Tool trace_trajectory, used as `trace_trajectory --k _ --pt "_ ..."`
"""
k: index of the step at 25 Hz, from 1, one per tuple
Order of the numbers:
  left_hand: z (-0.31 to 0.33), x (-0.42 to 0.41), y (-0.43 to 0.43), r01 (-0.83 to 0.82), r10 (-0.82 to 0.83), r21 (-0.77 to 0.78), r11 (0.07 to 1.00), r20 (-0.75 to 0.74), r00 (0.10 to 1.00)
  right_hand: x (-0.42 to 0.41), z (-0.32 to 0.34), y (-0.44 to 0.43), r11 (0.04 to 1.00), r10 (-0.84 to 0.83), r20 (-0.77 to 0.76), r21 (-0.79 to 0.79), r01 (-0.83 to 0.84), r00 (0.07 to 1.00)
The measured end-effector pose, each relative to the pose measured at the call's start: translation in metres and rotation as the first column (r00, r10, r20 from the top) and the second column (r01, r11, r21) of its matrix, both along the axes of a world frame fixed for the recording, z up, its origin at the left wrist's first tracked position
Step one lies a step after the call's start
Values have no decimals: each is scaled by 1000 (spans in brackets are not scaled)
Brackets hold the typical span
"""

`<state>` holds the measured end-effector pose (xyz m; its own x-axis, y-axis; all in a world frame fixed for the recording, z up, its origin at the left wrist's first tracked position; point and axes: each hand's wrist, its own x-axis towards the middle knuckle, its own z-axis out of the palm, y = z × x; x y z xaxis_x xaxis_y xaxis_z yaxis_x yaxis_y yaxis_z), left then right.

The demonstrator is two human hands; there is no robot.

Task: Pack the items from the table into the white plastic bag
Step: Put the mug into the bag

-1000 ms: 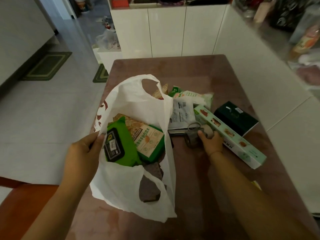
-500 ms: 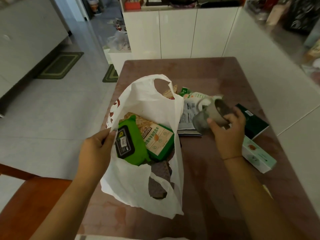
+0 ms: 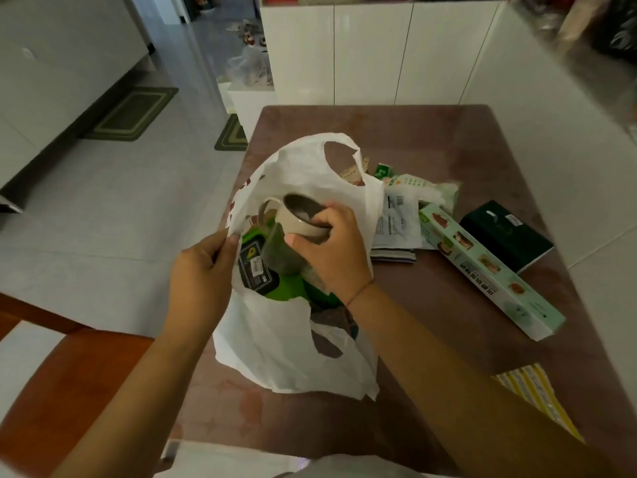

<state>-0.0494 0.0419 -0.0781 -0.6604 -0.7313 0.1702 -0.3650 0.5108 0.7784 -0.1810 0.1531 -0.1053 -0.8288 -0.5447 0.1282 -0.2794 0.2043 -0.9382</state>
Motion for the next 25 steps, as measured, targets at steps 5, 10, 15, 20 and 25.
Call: trace_trajectory --k 5,10,15,20,25 --pt "0 3 -1 -52 51 -25 998 -18 999 -4 -2 -18 972 232 169 -21 -232 958" --pt "1 3 -5 -61 62 18 998 -44 997 -6 -10 -42 995 94 236 -35 -88 967" --pt "-1 0 -11 -84 88 65 994 -62 994 -34 -23 -38 971 -222 -102 -116 210 970" --pt "-2 -2 -11 -69 73 67 995 -63 995 -15 -48 -34 989 149 -164 28 -147 975" --pt "-1 -3 -13 -95 101 89 991 -61 993 -22 -53 -39 965 166 -410 257 -61 897"
